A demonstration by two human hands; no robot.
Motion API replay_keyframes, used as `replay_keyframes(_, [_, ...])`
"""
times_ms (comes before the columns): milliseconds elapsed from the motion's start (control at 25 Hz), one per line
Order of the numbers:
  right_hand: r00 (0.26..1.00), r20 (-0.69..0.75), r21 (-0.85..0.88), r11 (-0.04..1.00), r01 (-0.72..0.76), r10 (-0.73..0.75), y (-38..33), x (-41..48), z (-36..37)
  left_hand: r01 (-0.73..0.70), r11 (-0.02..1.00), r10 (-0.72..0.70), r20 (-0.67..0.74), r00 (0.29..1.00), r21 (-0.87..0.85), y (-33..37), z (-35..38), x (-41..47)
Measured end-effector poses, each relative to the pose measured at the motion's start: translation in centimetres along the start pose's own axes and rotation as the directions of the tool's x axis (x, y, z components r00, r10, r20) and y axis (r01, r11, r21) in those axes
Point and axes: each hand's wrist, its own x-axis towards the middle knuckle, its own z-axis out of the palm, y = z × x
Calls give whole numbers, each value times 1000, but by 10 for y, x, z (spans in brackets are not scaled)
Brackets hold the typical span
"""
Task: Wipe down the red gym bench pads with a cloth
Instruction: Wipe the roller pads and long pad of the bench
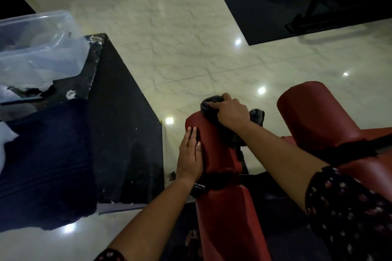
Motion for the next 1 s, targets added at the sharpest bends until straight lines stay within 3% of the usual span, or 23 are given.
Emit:
replay_keyframes(360, [983,-11,-149,972,182,-186,-4,-86,12,7,1000,-7,-32,999,-14,-3,3,1])
replay_keyframes(560, [987,-7,-126,980,157,-159,11,-163,33,-22,1000,22,-6,1000,-1,-5,1,8])
replay_keyframes(680, [989,-10,-242,960,139,-145,11,-199,43,-230,958,218,87,972,170,-15,-16,26])
replay_keyframes(840, [998,-10,-272,961,49,-54,-10,-207,41,-570,755,462,355,813,325,-24,-44,80])
replay_keyframes(1000, [991,-36,-193,972,-132,127,-38,-188,25,-845,448,582,621,524,292,-16,-54,127])
